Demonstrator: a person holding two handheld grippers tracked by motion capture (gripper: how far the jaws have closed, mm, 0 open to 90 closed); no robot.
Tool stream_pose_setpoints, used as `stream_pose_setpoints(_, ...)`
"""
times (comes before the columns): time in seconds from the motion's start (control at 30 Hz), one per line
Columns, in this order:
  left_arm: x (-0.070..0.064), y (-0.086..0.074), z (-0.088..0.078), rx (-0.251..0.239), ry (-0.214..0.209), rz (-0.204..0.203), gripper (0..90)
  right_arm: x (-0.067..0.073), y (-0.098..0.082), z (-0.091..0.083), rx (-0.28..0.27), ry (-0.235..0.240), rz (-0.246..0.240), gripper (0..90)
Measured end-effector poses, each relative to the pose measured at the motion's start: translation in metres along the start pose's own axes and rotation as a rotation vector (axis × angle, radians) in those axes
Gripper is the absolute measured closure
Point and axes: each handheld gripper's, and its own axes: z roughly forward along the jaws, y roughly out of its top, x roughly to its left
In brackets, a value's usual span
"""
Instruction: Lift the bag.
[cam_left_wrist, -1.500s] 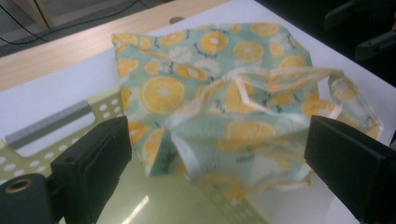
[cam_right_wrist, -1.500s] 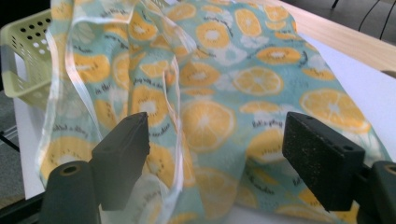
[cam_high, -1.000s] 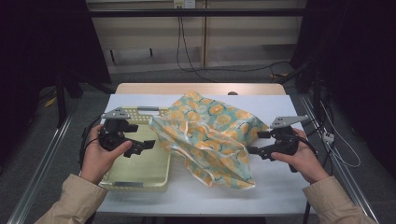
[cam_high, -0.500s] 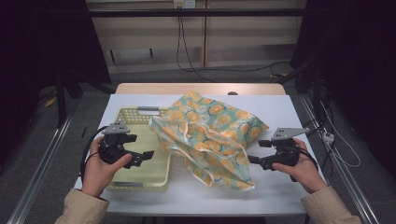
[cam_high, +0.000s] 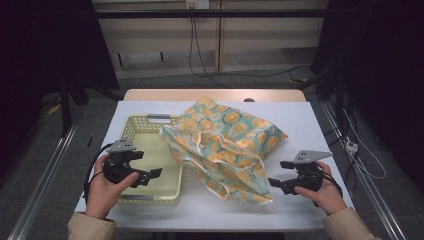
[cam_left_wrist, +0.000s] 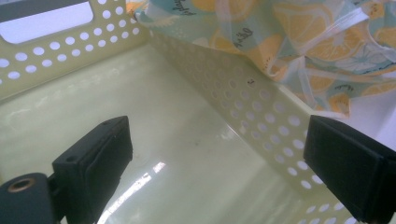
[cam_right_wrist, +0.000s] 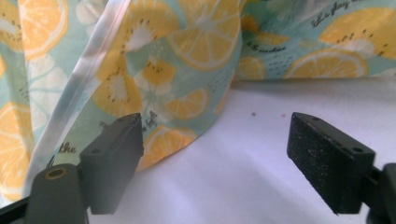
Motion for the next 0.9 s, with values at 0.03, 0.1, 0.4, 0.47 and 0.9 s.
stream_pose_setpoints(0.03, 0.0, -0.002, 0.0, 0.0, 0.0, -0.002, 7.8, 0.001, -0.001, 0.0, 0.001, -0.001, -0.002, 17.6)
stream_pose_setpoints(0.1, 0.001, -0.006, 0.0, 0.008, 0.012, -0.004, 8.0, 0.002, -0.004, -0.001, -0.003, 0.002, -0.007, 17.5)
stream_pose_setpoints(0.4, 0.006, -0.022, -0.002, -0.002, -0.014, -0.05, 8.0, 0.003, -0.016, -0.003, -0.014, 0.005, 0.006, 15.7)
stream_pose_setpoints(0.47, 0.006, -0.024, -0.002, 0.006, -0.011, -0.051, 8.0, 0.004, -0.018, -0.003, -0.016, 0.004, 0.01, 15.7)
stream_pose_setpoints(0.9, 0.009, -0.03, 0.001, 0.007, 0.006, -0.059, 7.5, 0.004, -0.019, -0.003, -0.019, 0.0, 0.017, 14.7)
